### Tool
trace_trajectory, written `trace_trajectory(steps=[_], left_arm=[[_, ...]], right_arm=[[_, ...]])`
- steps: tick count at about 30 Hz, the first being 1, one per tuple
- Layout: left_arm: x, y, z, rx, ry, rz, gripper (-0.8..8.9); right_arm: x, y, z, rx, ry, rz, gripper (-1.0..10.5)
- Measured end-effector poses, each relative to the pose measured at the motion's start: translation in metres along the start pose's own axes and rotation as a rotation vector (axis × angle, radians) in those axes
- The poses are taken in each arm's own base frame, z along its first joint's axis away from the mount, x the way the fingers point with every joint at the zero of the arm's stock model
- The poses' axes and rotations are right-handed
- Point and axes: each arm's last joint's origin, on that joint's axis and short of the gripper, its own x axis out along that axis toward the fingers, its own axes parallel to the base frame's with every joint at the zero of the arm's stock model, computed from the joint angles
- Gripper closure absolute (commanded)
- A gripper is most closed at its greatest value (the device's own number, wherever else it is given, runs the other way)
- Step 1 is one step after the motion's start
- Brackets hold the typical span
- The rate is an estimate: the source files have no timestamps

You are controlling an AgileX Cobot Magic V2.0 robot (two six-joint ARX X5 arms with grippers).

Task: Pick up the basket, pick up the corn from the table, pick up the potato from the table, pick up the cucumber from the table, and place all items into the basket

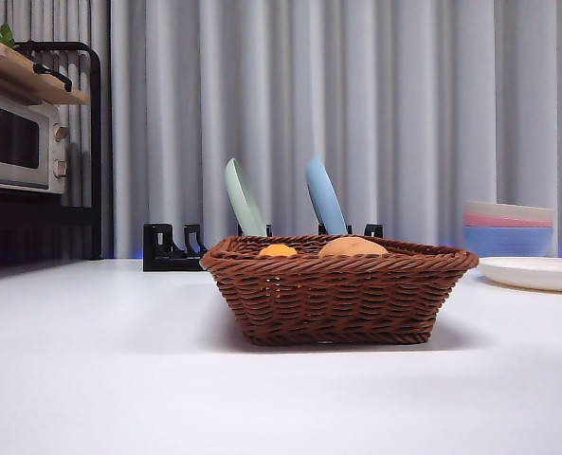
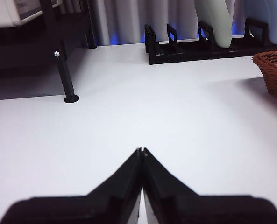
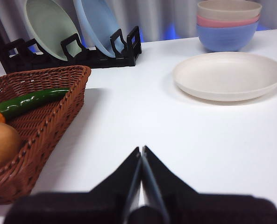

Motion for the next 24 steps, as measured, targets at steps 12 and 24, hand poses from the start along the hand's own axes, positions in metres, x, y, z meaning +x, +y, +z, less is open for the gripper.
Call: trace_trajectory(steps=[12,24], left_arm=[[0.0000,0.0000,0.0000,0.000,0.000,0.000,8.16],[0.0000,0.0000,0.0000,0.000,0.000,0.000,8.16]], right_arm=[[0.0000,0.0000,-0.0001,0.010,0.001,0.000,9.5],[0.0000,0.0000,-0.0001,0.010,0.001,0.000,9.5]])
